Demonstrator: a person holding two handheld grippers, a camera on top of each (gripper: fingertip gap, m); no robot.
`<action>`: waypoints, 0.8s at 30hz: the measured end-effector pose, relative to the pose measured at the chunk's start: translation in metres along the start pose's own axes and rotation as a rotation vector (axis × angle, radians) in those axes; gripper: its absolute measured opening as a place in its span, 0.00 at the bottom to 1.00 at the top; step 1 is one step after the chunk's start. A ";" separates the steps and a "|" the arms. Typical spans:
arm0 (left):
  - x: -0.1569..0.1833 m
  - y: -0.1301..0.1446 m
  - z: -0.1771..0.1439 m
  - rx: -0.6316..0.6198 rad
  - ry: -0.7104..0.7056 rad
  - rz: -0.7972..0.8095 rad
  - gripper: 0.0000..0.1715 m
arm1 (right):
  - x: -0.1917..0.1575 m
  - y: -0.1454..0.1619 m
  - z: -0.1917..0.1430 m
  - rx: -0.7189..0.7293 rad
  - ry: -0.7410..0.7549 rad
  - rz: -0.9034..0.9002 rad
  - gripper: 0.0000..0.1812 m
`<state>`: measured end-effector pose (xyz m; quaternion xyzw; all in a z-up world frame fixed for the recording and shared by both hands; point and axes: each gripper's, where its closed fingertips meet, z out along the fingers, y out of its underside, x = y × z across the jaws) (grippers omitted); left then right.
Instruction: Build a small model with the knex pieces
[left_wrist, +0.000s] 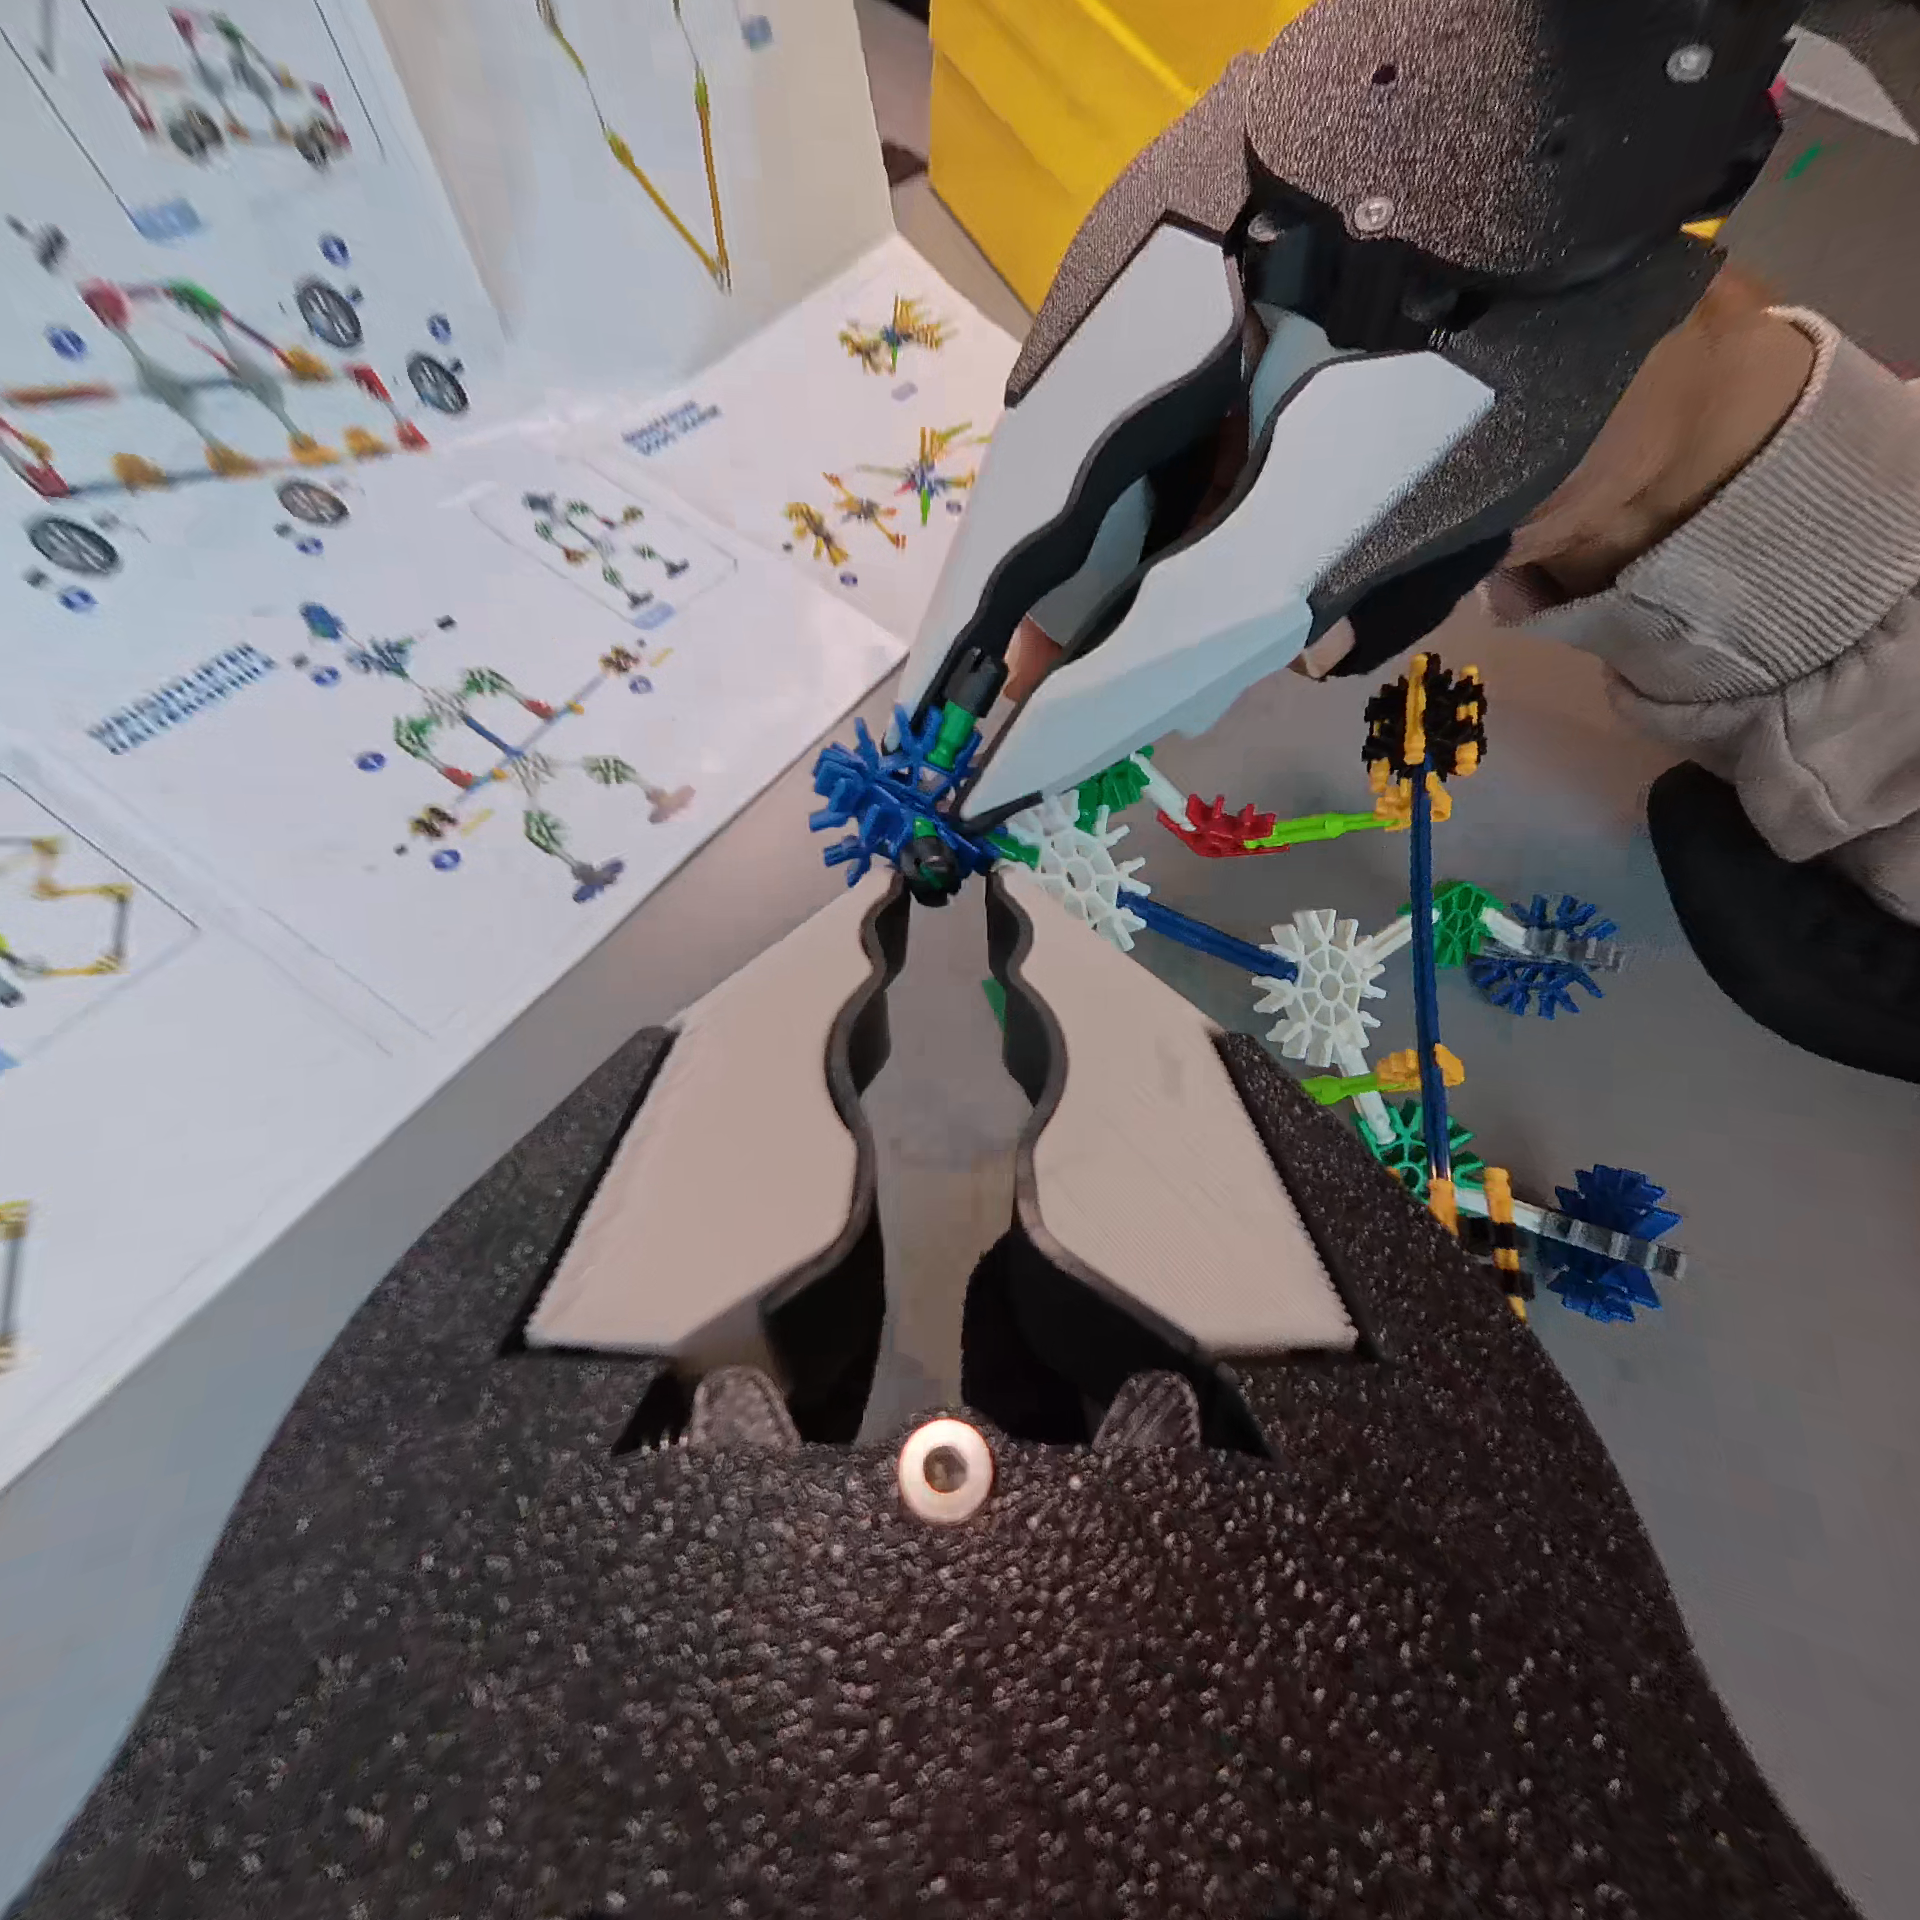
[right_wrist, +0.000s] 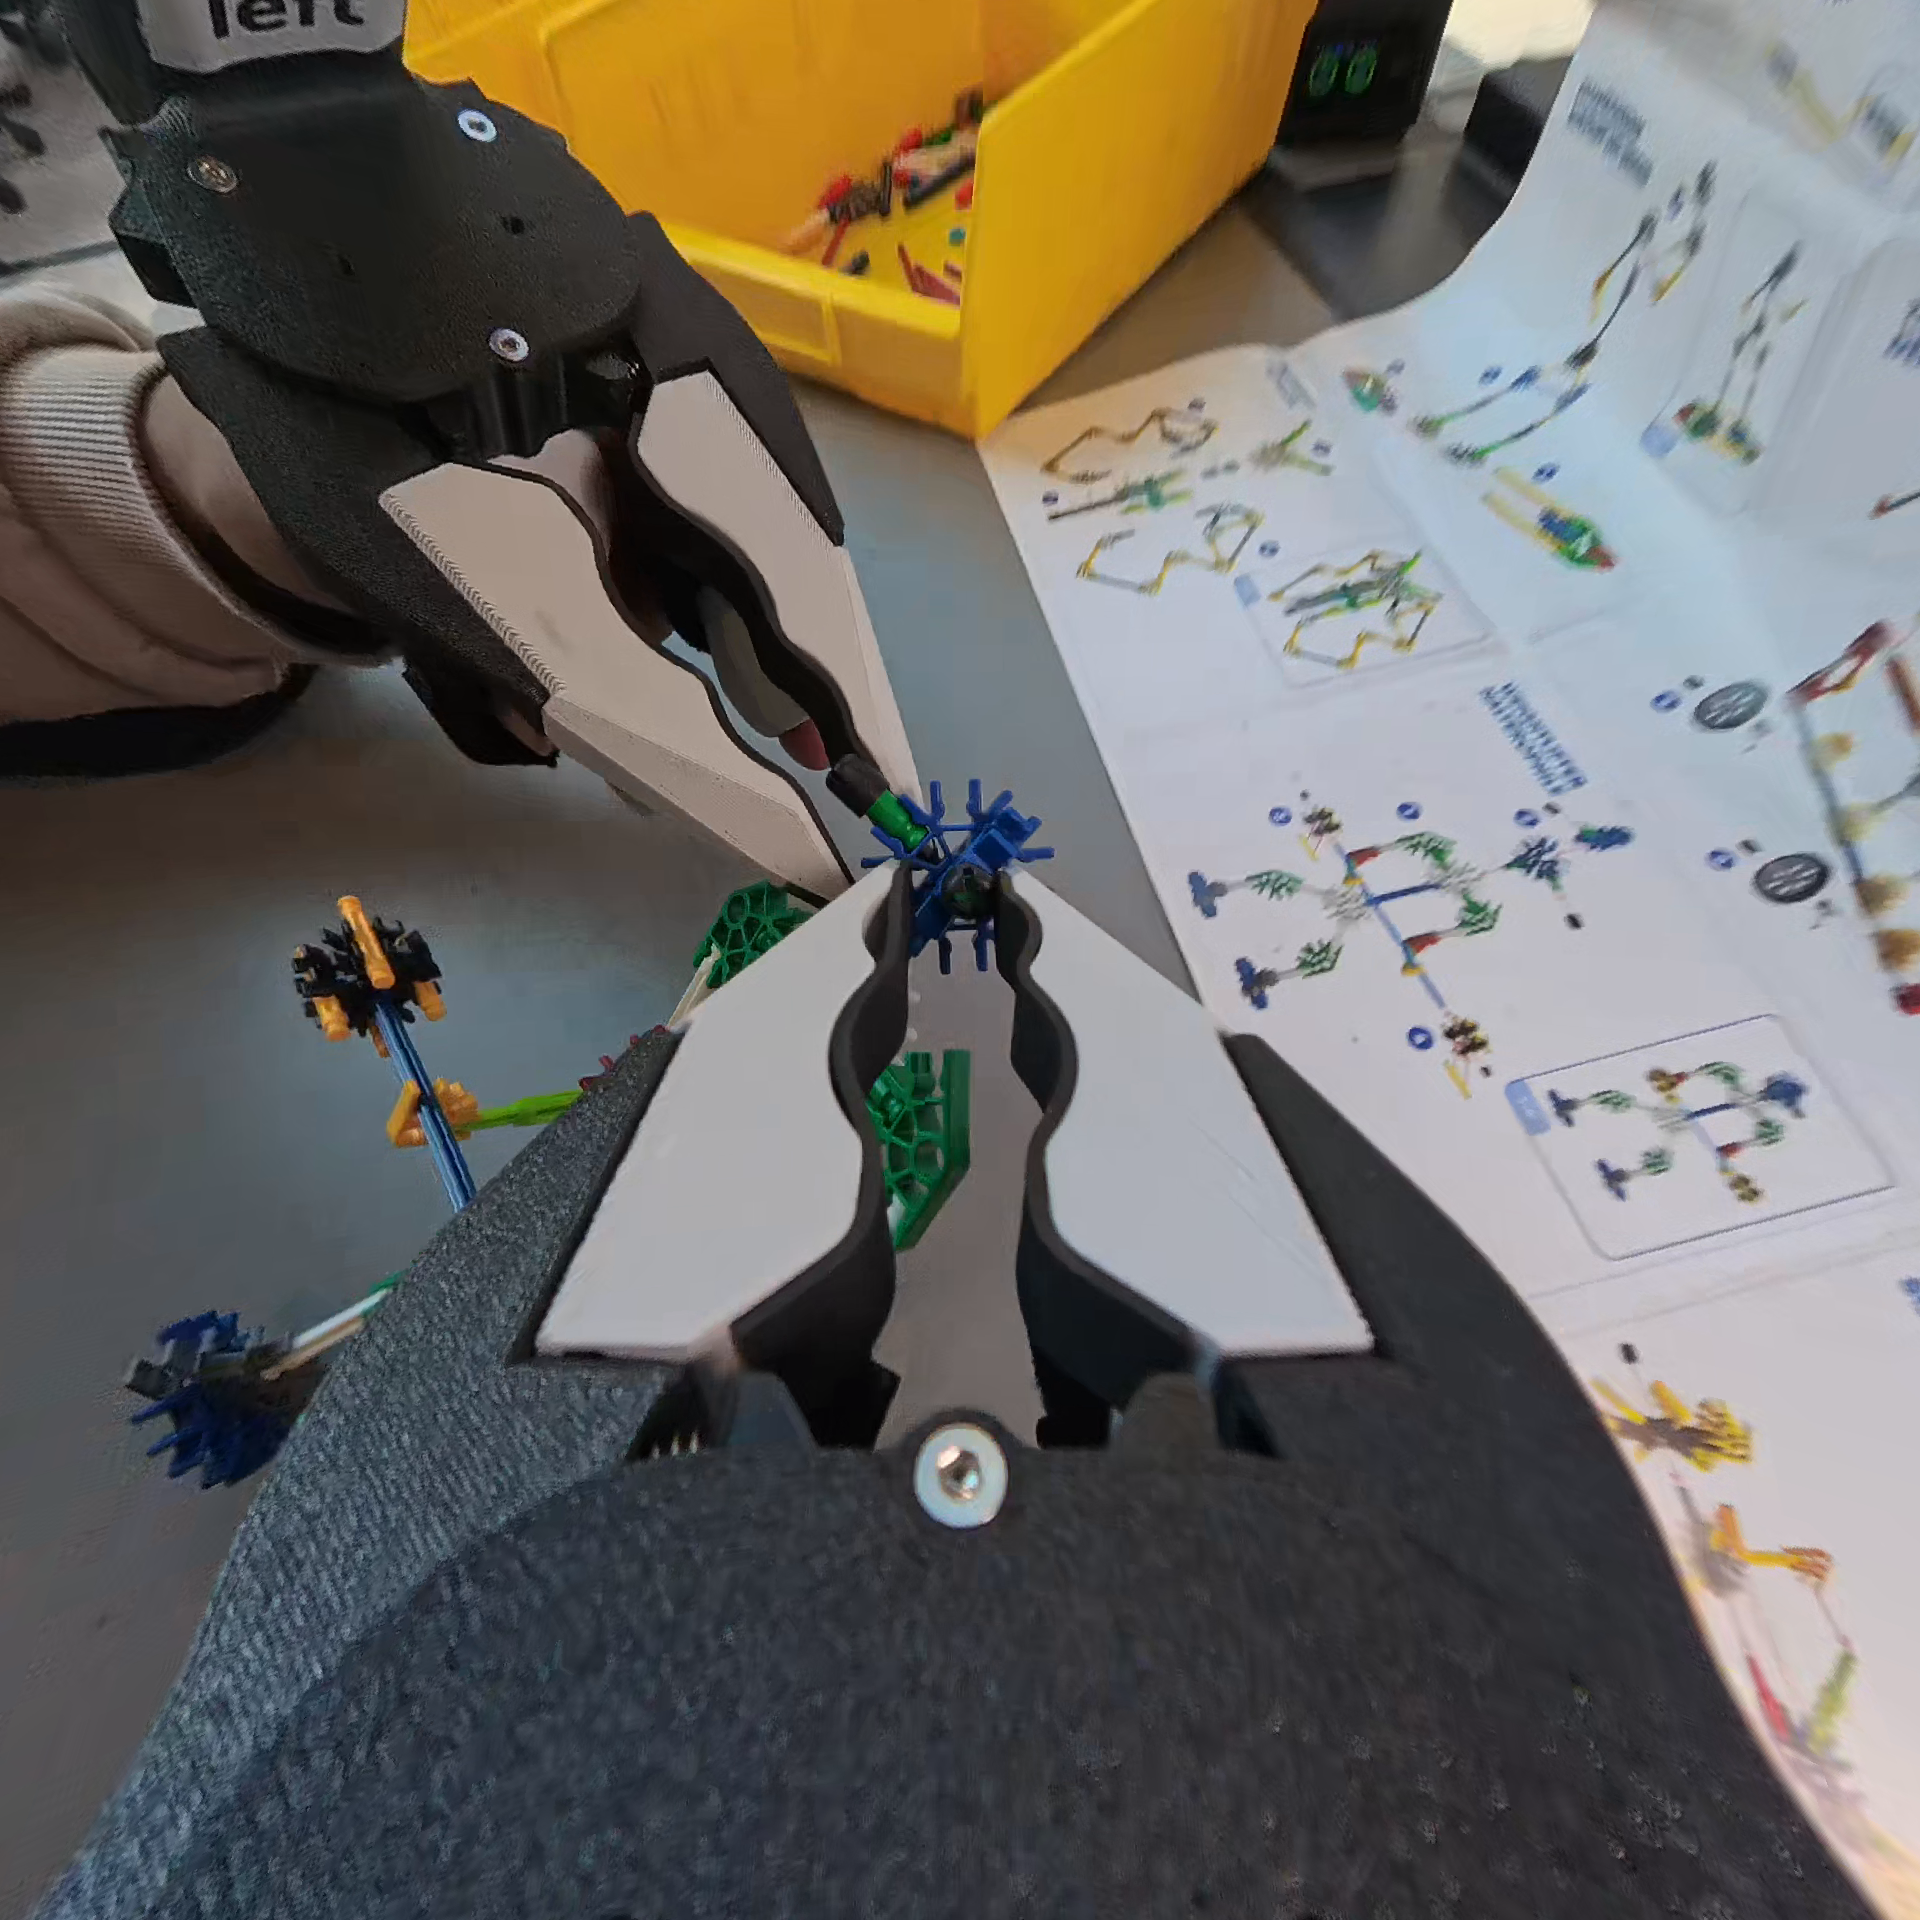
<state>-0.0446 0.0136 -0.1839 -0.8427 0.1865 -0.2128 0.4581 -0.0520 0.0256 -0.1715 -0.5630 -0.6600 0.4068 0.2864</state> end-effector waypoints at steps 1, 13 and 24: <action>0.001 -0.013 -0.007 0.027 -0.017 0.041 0.08 | 0.000 -0.014 -0.006 0.035 0.035 -0.036 0.07; -0.004 -0.146 -0.074 0.186 -0.331 0.619 0.05 | 0.010 -0.148 -0.073 0.318 0.473 -0.373 0.04; -0.021 -0.112 -0.064 0.231 -0.227 0.582 0.05 | 0.013 -0.122 -0.043 0.269 0.541 -0.255 0.05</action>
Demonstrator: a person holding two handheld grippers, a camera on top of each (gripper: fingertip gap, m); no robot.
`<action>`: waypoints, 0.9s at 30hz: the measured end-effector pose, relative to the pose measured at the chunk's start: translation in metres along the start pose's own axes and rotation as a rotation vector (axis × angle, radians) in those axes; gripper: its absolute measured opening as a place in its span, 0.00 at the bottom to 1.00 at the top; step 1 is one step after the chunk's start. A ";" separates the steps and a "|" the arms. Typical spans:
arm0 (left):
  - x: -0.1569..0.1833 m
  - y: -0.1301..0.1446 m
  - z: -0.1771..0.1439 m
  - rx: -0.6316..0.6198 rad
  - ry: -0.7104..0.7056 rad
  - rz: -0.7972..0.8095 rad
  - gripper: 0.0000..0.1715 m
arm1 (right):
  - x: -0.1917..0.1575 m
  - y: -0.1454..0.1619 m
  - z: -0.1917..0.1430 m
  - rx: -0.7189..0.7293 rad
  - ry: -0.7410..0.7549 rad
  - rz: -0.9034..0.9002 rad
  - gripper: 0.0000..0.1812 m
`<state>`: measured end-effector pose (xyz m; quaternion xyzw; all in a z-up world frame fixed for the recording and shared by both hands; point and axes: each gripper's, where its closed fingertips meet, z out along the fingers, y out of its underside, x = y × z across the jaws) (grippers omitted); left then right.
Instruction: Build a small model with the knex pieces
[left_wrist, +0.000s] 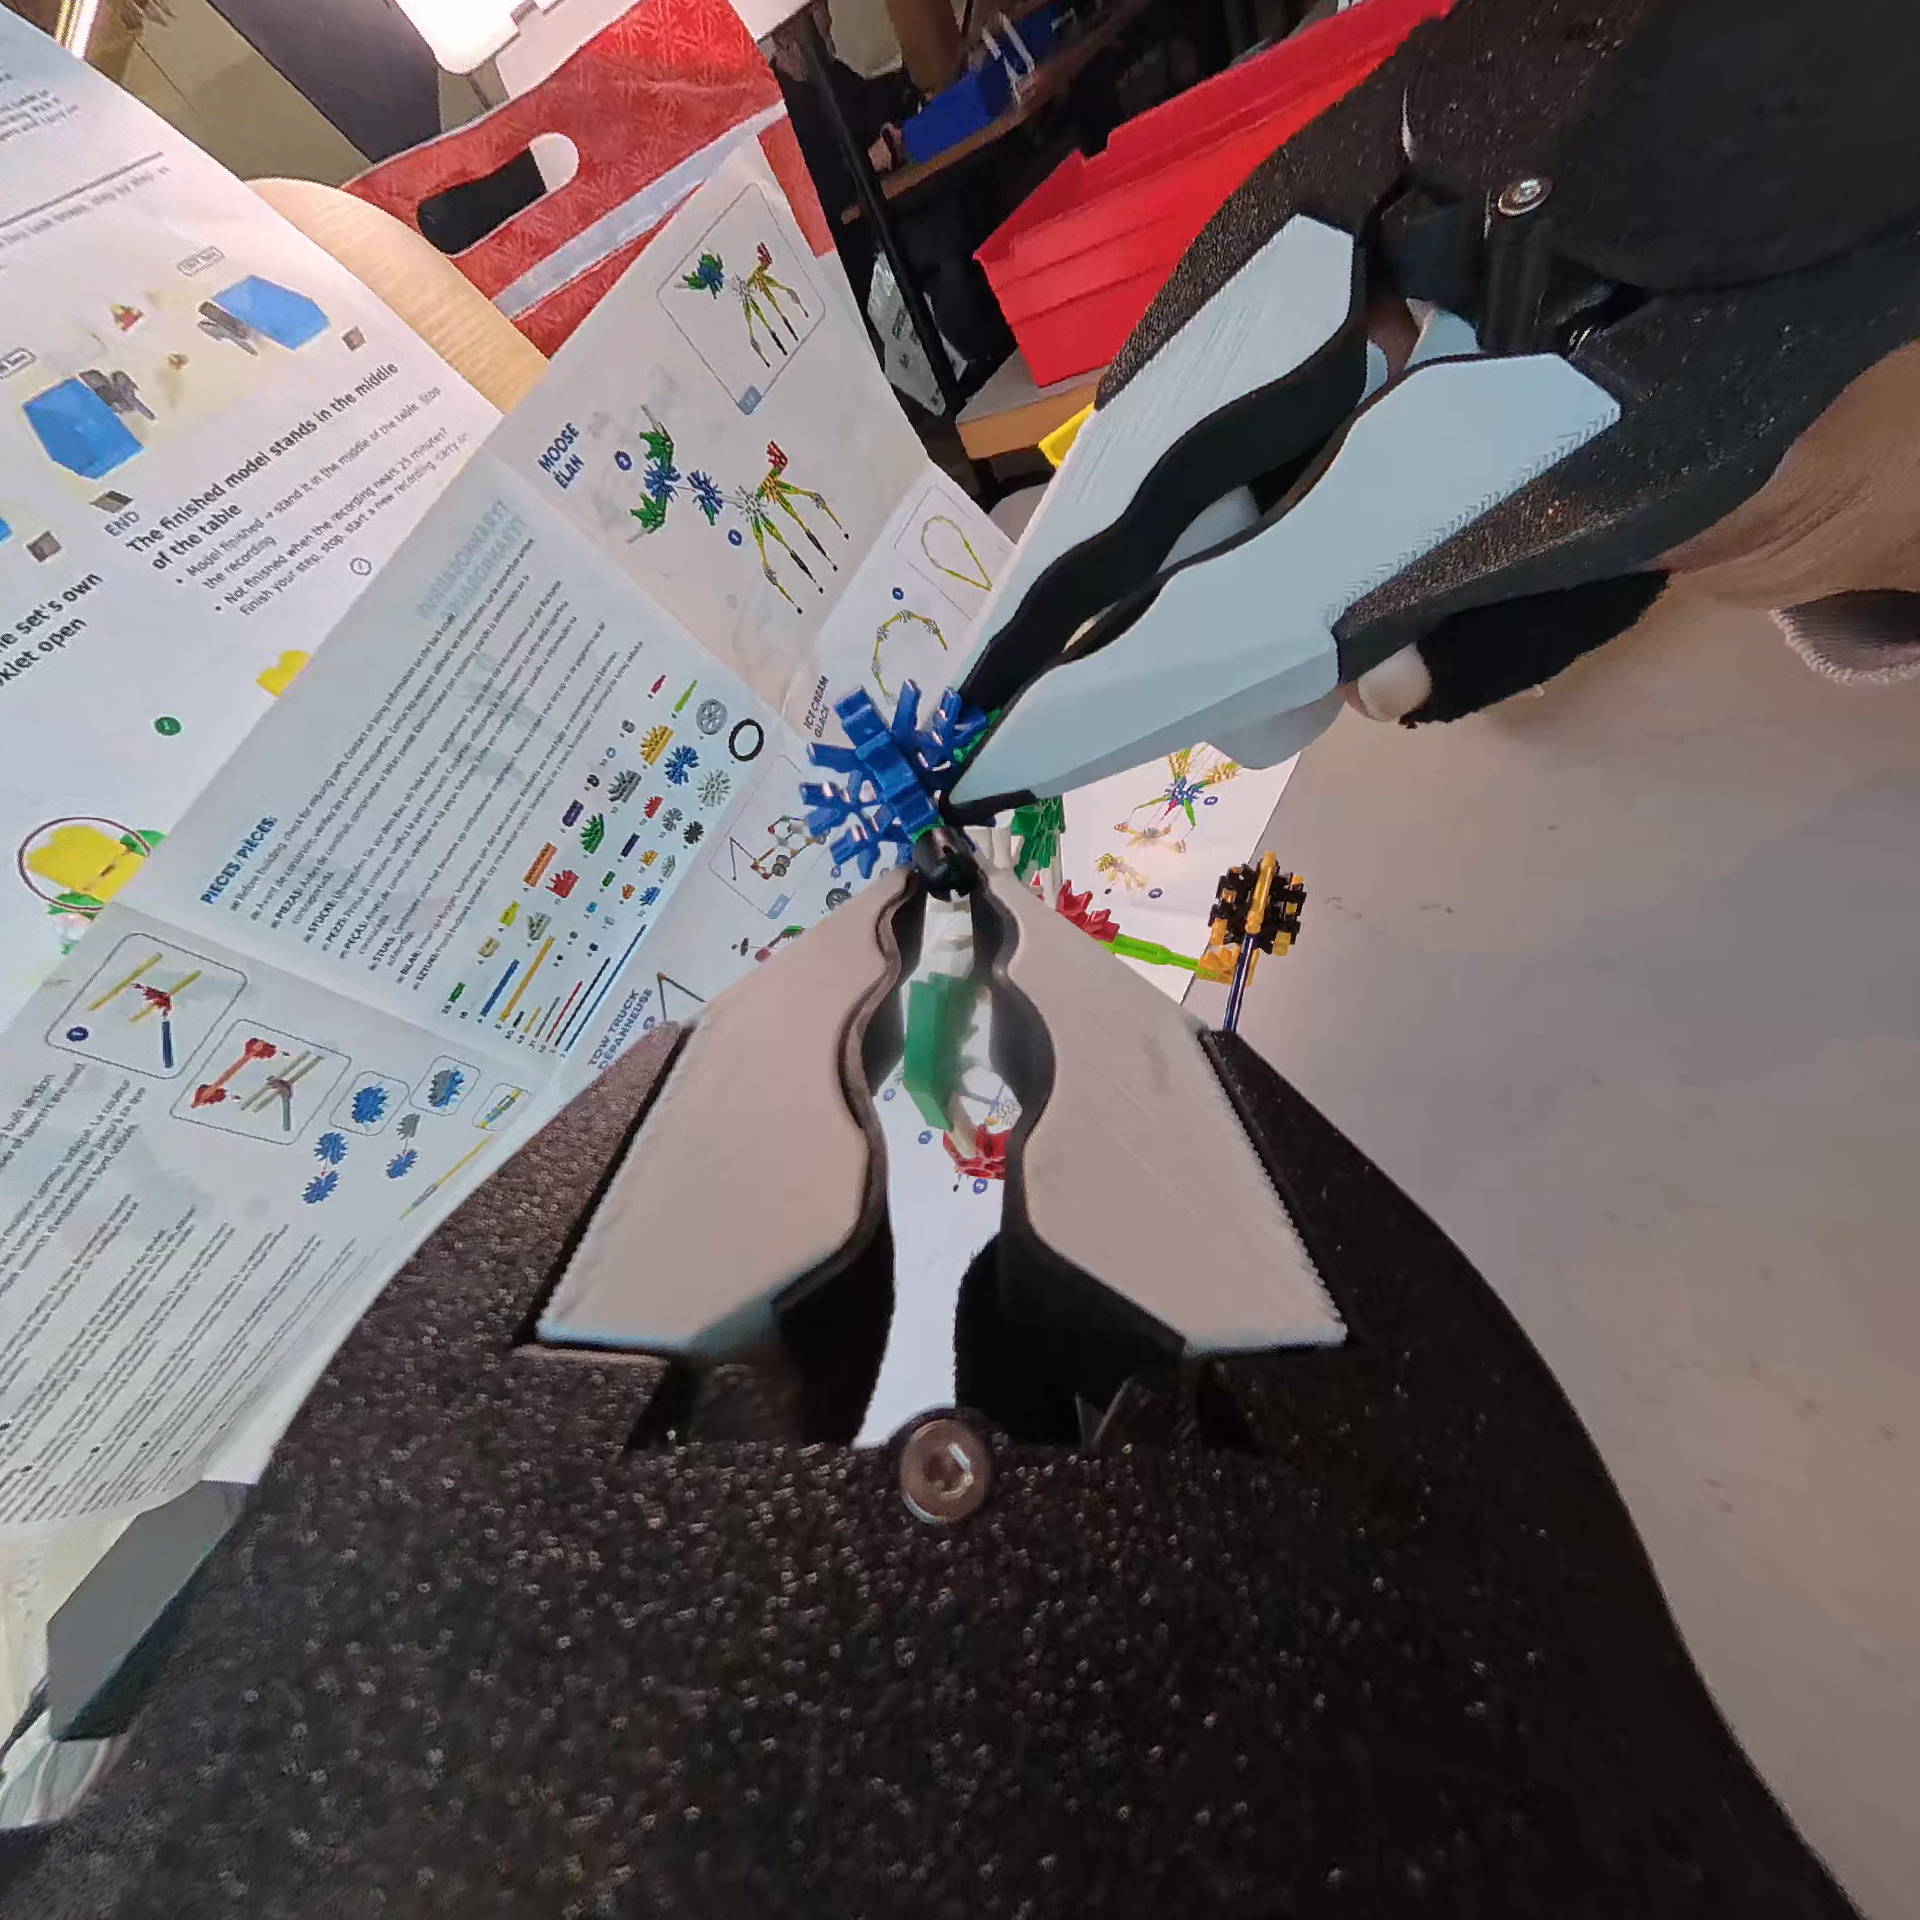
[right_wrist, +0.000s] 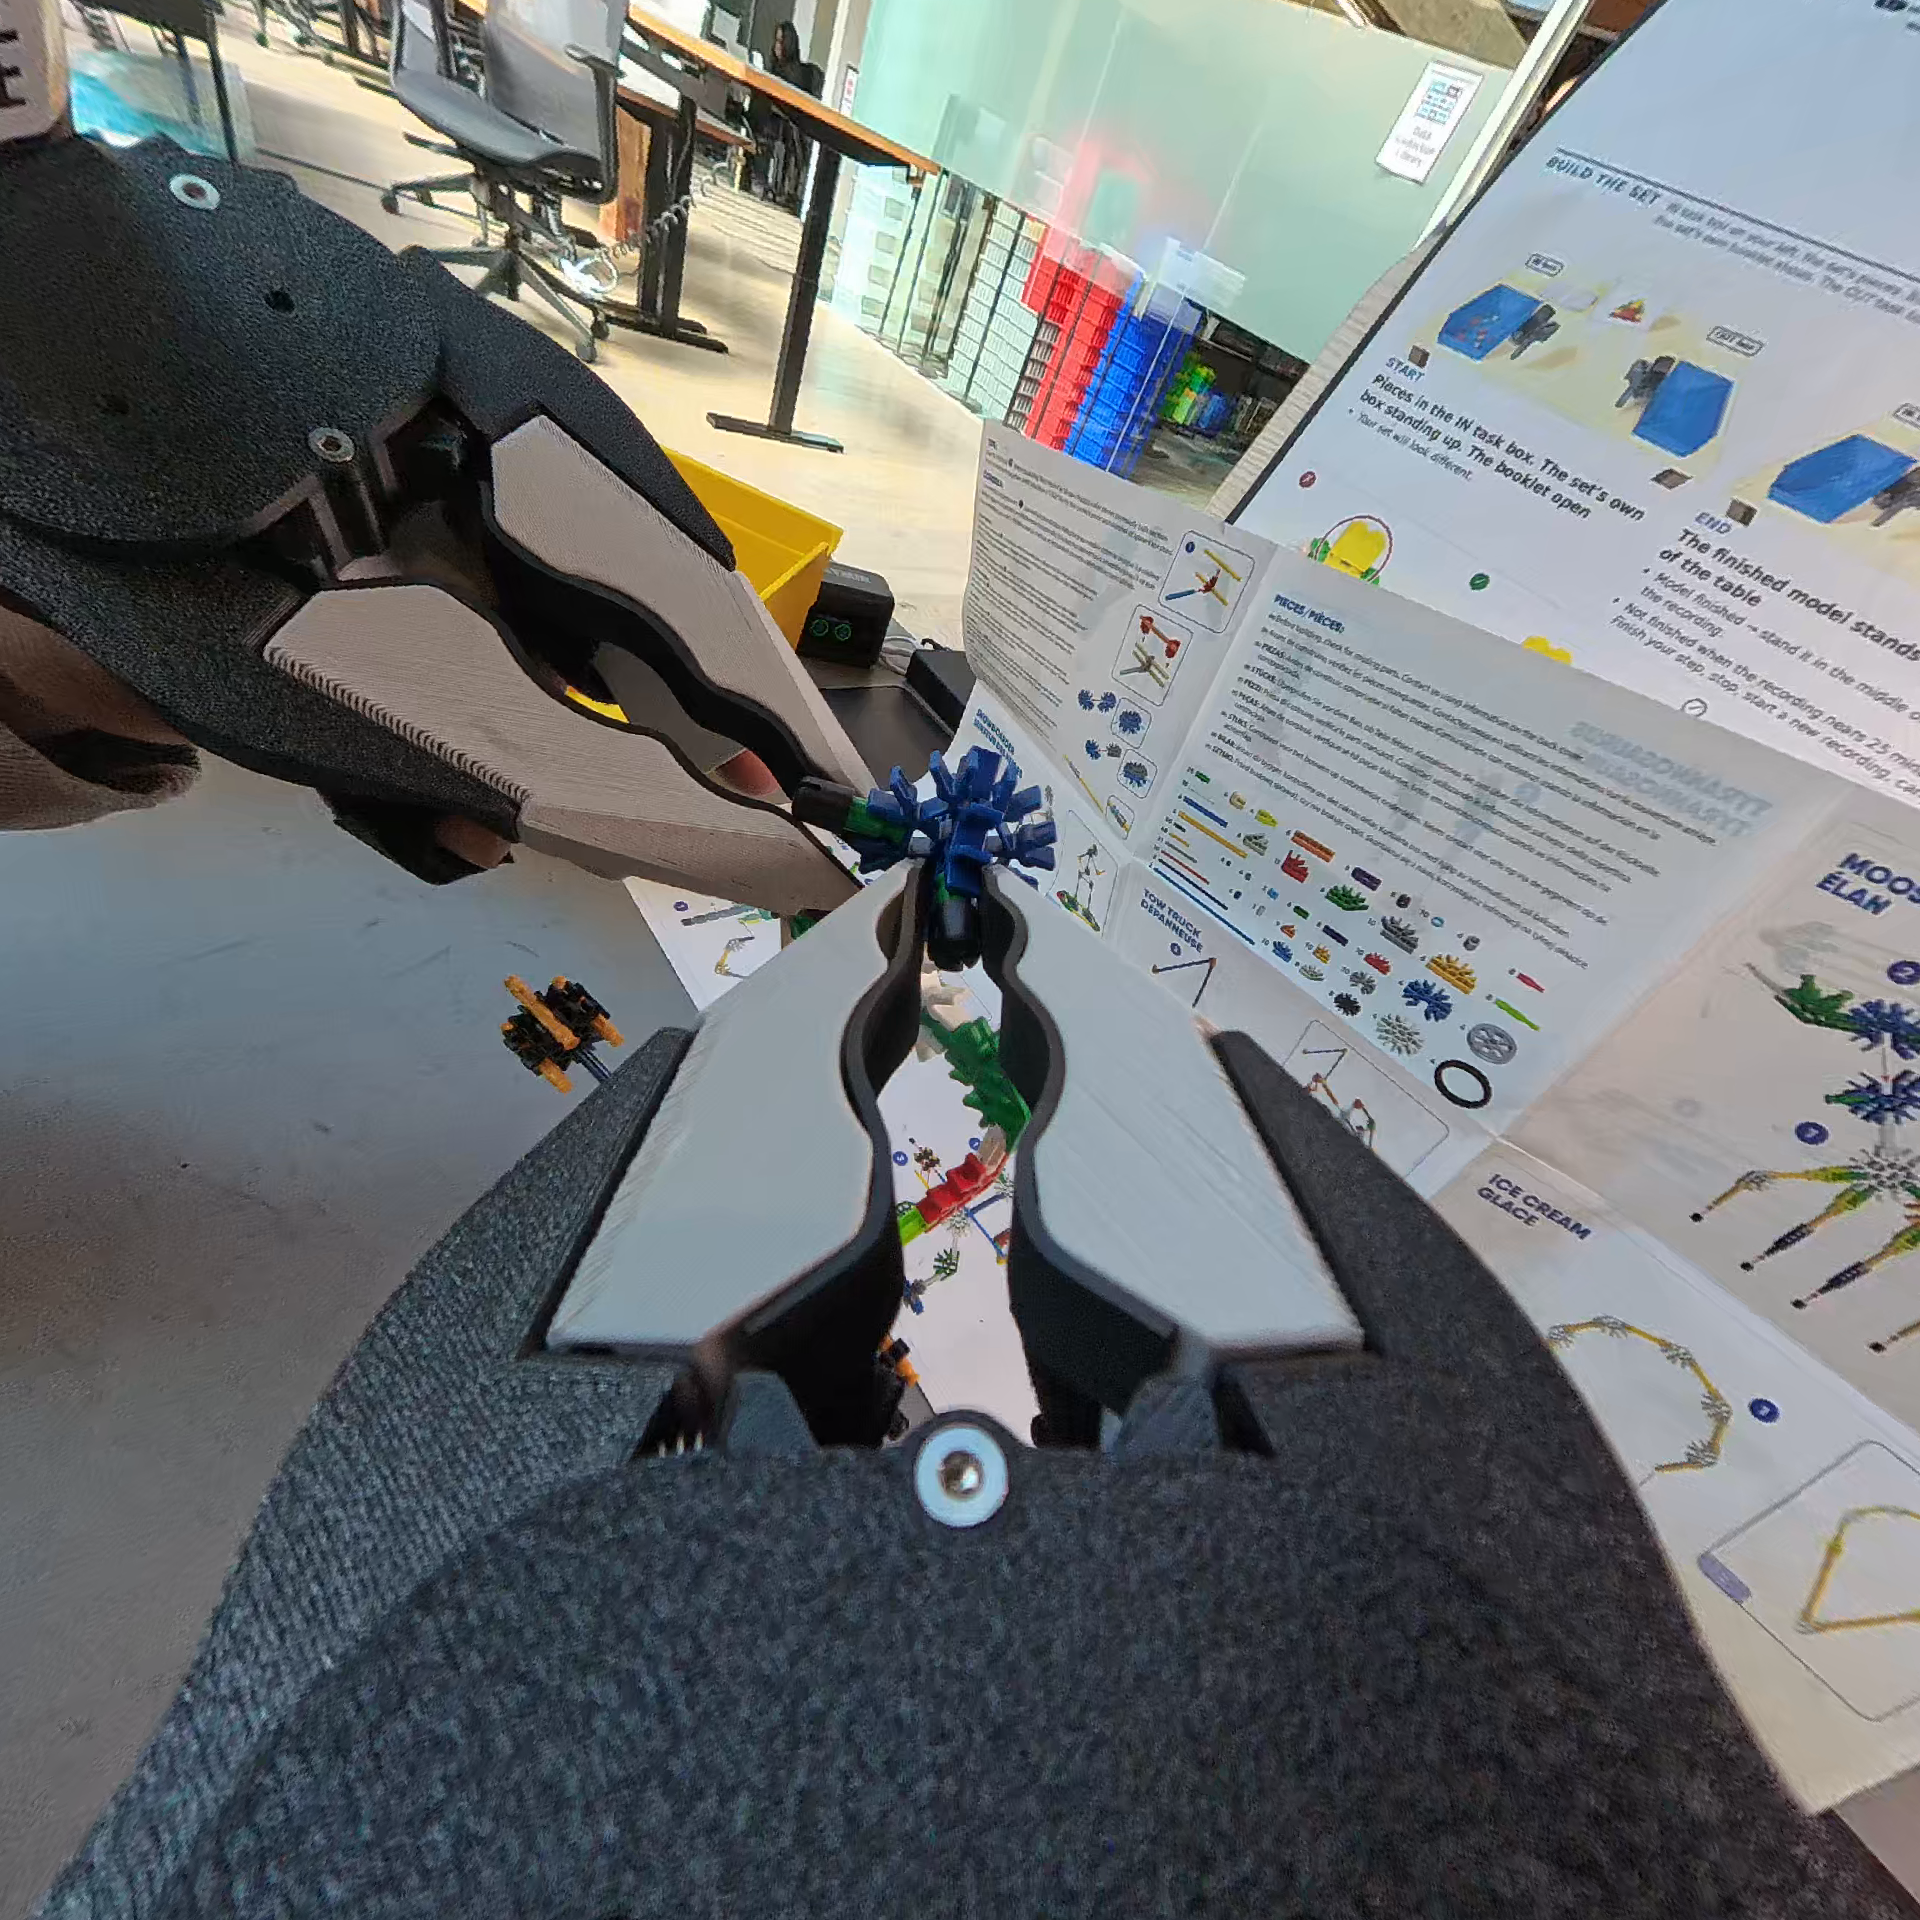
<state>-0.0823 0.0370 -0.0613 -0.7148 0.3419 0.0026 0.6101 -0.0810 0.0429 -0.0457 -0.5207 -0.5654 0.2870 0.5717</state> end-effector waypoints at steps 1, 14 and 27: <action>0.001 0.000 -0.002 0.025 0.012 -0.018 0.05 | -0.002 0.000 0.000 -0.003 -0.005 0.003 0.05; -0.010 0.013 -0.036 0.151 0.135 -0.245 0.07 | 0.018 0.016 -0.037 0.072 -0.258 0.109 0.19; -0.013 0.096 -0.012 -0.168 0.113 -0.348 0.01 | -0.006 0.115 0.008 -0.206 -0.292 0.088 0.06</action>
